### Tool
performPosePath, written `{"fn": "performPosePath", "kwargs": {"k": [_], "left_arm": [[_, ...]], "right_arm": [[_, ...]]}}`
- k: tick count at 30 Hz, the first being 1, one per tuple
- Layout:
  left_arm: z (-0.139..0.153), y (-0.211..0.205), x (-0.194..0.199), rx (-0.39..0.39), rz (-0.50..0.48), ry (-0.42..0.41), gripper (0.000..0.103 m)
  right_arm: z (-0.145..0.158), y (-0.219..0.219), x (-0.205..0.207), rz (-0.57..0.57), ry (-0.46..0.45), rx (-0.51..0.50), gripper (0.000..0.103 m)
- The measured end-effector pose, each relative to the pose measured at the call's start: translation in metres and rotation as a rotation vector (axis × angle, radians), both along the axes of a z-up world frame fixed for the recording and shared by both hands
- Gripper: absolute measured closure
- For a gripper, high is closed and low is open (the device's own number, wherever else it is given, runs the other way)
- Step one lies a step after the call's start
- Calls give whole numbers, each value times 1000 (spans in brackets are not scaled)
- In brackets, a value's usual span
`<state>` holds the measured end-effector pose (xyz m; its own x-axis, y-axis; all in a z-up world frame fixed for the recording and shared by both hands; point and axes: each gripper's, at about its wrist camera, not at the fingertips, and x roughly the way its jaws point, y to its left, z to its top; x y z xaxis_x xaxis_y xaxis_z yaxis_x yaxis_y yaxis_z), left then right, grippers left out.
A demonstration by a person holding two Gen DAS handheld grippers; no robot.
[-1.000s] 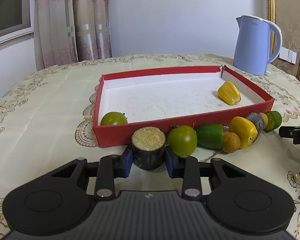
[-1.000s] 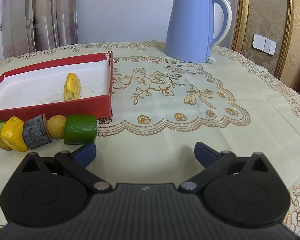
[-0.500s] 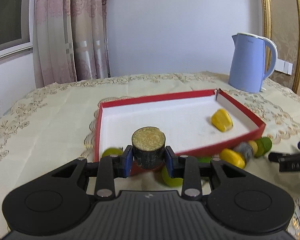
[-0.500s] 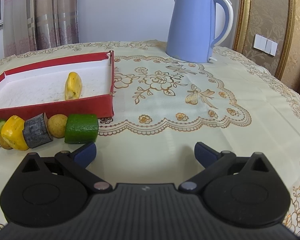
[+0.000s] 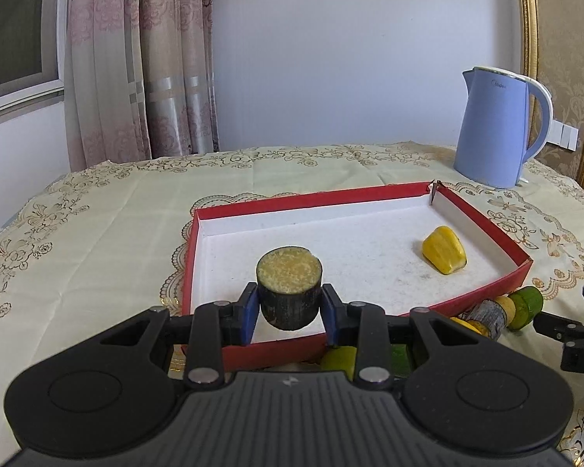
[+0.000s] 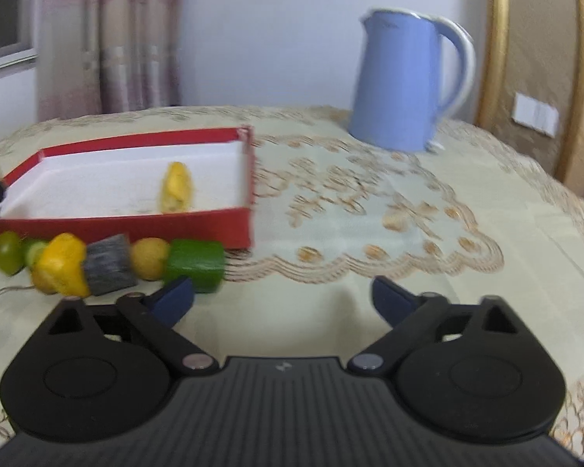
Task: Organize fruits
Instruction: 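Carry the log piece over the tray while the right tool grasps the green cucumber piece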
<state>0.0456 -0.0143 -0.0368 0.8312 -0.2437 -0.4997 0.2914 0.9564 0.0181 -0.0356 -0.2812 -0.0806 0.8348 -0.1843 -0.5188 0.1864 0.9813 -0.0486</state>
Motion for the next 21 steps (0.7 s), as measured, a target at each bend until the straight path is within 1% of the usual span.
{"fn": "performPosePath", "kwargs": {"k": [4, 6, 8, 12, 14, 15, 21], "left_arm": [[-1, 1, -1, 2, -1, 3, 70], [-1, 2, 1, -3, 1, 7, 70], [-1, 4, 2, -8, 3, 9, 70], [-2, 4, 2, -9, 1, 10, 70], [-2, 4, 2, -10, 1, 11, 70], [-2, 4, 2, -10, 1, 11, 70], [-3, 5, 3, -15, 3, 15, 70]], "right_arm": [[3, 8, 5, 10, -29, -51, 16], [5, 7, 9, 17, -28, -38, 16], [6, 9, 11, 27, -29, -50, 16], [9, 18, 10, 105, -32, -68, 17], [7, 22, 13, 108, -24, -95, 20], [7, 23, 16, 112, -18, -94, 24], [6, 19, 17, 117, -2, -47, 33]]}}
